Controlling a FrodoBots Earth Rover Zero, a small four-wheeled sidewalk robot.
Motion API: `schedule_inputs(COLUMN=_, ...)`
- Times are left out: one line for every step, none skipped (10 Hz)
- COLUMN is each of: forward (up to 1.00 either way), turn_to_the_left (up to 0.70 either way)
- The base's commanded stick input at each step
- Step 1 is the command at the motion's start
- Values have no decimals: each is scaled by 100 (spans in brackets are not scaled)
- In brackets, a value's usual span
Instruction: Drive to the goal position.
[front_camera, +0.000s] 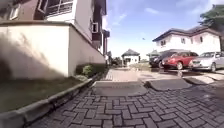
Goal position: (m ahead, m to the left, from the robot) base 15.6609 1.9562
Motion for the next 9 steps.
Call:
schedule_inputs(forward=69, turn_to_the_left=3)
schedule_inputs(forward=69, turn_to_the_left=3)
schedule_inputs(forward=69, turn_to_the_left=3)
schedule_inputs(forward=69, turn_to_the_left=3)
schedule_inputs(forward=69, turn_to_the_left=-11)
schedule_inputs(forward=69, turn_to_the_left=-35)
schedule_inputs(forward=69, turn_to_the_left=-10)
schedule_inputs(forward=69, turn_to_the_left=3)
schedule_inputs(forward=69, turn_to_the_left=3)
